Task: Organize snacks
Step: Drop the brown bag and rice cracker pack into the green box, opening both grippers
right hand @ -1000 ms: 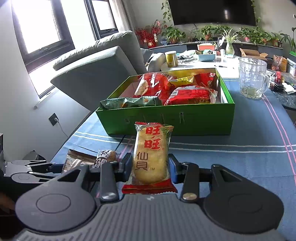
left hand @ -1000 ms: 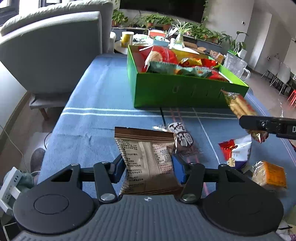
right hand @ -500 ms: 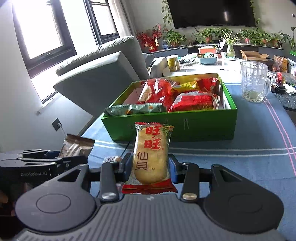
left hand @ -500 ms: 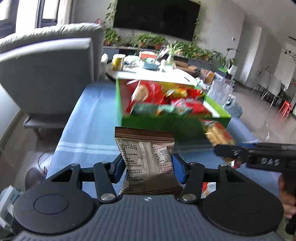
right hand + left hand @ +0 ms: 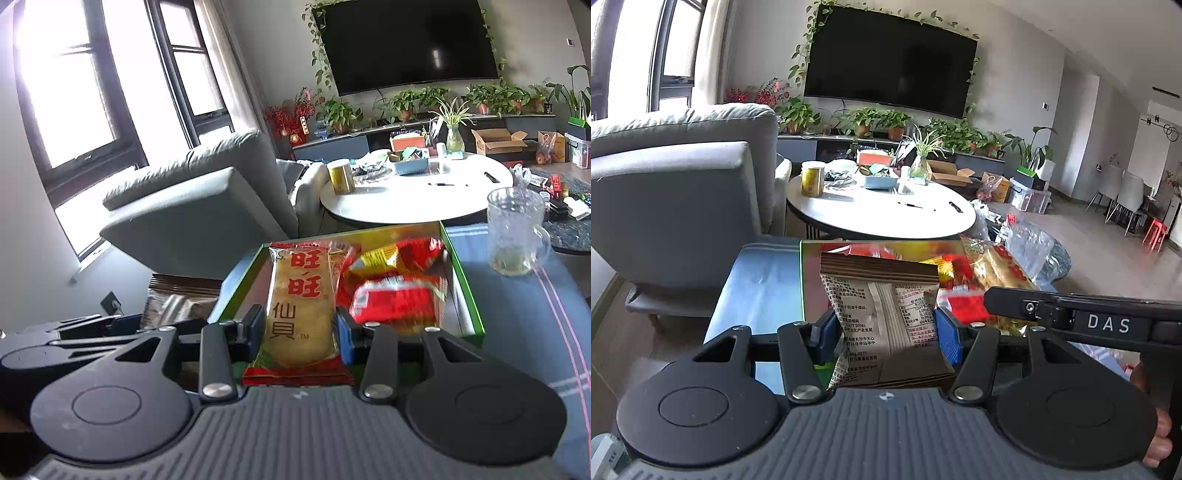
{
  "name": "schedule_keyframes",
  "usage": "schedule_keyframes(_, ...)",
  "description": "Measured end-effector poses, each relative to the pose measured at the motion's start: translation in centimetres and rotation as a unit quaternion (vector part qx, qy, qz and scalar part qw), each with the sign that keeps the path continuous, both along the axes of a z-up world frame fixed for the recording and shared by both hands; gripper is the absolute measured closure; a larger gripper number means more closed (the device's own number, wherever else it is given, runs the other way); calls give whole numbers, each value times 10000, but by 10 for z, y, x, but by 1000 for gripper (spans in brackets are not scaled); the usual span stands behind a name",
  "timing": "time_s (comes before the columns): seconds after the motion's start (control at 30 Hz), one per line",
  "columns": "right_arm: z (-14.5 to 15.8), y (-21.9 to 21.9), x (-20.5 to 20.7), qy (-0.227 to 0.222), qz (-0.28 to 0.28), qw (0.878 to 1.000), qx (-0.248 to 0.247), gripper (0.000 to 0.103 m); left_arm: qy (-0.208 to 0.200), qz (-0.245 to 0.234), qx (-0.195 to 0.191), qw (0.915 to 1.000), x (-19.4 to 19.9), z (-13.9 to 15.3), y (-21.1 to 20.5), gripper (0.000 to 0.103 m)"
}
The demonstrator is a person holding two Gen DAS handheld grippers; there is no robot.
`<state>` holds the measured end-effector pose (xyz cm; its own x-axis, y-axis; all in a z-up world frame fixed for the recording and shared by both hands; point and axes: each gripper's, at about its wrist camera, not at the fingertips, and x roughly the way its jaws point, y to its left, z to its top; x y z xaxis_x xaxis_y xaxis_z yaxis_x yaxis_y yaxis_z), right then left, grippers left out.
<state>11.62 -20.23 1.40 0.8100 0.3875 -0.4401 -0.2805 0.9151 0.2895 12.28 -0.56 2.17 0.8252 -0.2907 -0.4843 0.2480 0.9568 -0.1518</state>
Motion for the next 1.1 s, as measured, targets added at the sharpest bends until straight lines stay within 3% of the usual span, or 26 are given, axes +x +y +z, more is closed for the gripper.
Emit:
schedule_keyframes(0.6,-3,8,64,237,-345,9989,195,34,27,20,-89,10000,74,-13,0,52)
schedule_keyframes(0.93,-17,17,82,494,-301,9982,169,34,129,194,-144,9996,79,-22,11,52)
schedule_keyframes(1.1,-18,21,78,342,-323,9987,178,33,140,267,-191,9994,76,-21,17,50)
